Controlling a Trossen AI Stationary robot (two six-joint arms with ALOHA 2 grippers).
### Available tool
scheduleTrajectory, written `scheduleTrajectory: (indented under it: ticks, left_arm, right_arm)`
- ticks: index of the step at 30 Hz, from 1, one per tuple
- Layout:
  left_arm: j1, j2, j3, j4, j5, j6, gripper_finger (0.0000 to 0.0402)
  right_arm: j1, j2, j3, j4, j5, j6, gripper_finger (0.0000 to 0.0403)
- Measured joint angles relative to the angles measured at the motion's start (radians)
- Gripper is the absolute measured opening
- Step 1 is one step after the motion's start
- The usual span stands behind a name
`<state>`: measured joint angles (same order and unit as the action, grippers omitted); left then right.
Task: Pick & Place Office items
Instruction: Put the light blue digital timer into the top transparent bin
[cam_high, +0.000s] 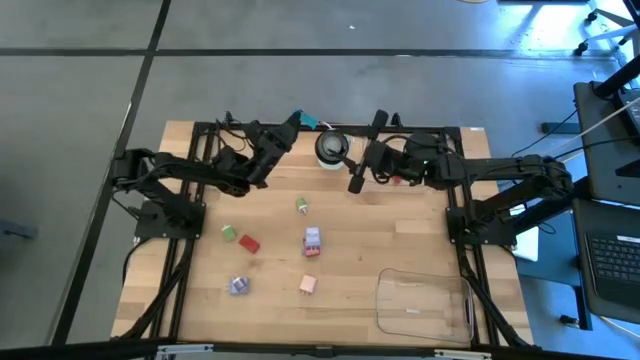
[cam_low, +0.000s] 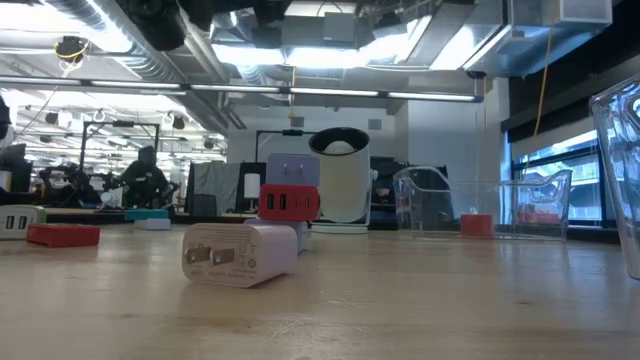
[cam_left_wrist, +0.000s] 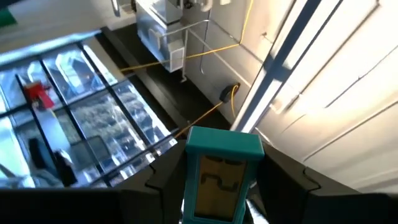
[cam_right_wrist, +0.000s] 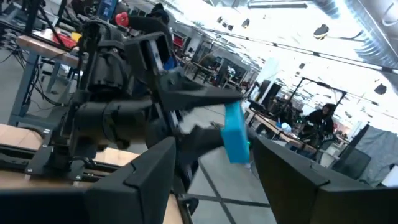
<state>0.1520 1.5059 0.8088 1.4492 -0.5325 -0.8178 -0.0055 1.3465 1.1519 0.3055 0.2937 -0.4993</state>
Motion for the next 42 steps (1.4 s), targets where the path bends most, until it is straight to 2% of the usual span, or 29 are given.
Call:
scheduleTrajectory:
  ticks: [3,9,14,22,28,42]
  left_arm:
    - [-0.002,0.035,0.030,-0.003,0.025,-0.051,0.0162]
    - [0.000,0.083,0.100,-0.001,0.146,-0.073,0.0161]
    - [0.000,0.084,0.099,-0.003,0.151,-0.068,0.0162]
    - [-0.001,0.083,0.099,-0.004,0.145,-0.051,0.0160]
    - [0.000,0.083,0.098,-0.011,0.150,-0.052,0.0164]
    - [-0.016,0.083,0.098,-0.011,0.225,-0.060,0.0162]
  right_arm:
    - [0.002,0.021,0.000,0.027,-0.014,-0.039,0.0219]
    - [0.001,0.039,0.000,0.054,-0.002,-0.044,0.0219]
    - [0.005,0.035,0.000,0.050,0.055,-0.067,0.0219]
    - [0.032,0.032,0.000,0.053,0.076,-0.106,0.0219]
    - [0.040,0.030,0.000,0.062,0.179,-0.166,0.0219]
    - [0.025,0.035,0.000,0.076,0.155,-0.088,0.0216]
